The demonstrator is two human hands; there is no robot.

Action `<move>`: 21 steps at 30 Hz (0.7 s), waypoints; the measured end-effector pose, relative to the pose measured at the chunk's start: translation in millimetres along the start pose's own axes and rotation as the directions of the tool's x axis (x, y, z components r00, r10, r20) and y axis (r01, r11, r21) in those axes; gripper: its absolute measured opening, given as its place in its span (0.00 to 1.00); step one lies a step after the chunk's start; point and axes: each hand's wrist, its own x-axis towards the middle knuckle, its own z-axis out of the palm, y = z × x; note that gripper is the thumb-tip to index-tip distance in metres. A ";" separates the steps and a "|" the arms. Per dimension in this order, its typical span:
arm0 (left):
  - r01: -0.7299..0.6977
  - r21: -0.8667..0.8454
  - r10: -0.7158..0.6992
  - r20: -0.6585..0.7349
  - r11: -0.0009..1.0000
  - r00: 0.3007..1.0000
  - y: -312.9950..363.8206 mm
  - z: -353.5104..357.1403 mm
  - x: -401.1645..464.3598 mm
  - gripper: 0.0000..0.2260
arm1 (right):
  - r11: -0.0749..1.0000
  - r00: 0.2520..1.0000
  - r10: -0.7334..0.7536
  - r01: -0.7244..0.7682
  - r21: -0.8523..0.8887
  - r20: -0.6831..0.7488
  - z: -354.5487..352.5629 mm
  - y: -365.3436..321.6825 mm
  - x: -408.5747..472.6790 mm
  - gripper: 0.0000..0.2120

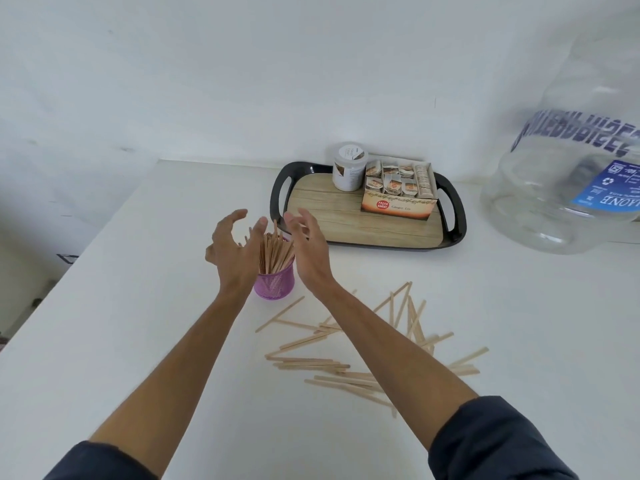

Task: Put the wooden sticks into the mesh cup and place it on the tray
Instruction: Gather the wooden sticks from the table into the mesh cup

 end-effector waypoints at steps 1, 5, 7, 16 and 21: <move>-0.034 -0.012 0.034 -0.032 0.999 0.999 2.3 -1.2 -2.8 0.18 | 1.000 1.000 -0.022 0.022 -0.010 -0.009 -6.0 0.0 -1.5 0.27; -0.305 -0.002 0.301 -0.158 0.952 0.941 10.1 -6.6 -21.5 0.11 | 0.990 0.996 -0.089 0.086 -0.108 -0.024 -37.5 7.2 -14.9 0.19; -0.428 0.031 0.427 -0.163 0.903 0.890 10.6 -7.3 -36.4 0.09 | 0.979 0.992 -0.118 0.110 -0.169 -0.034 -57.7 13.9 -24.6 0.15; -0.688 0.340 0.334 0.684 0.641 0.649 -44.2 3.9 -118.4 0.31 | 0.871 0.996 -0.078 0.047 -0.490 -0.043 -156.6 44.8 -76.7 0.09; -0.740 0.419 0.112 0.828 0.527 0.549 -57.5 7.7 -135.5 0.42 | 0.604 0.985 0.113 0.038 -0.796 0.132 -212.7 51.8 -104.9 0.22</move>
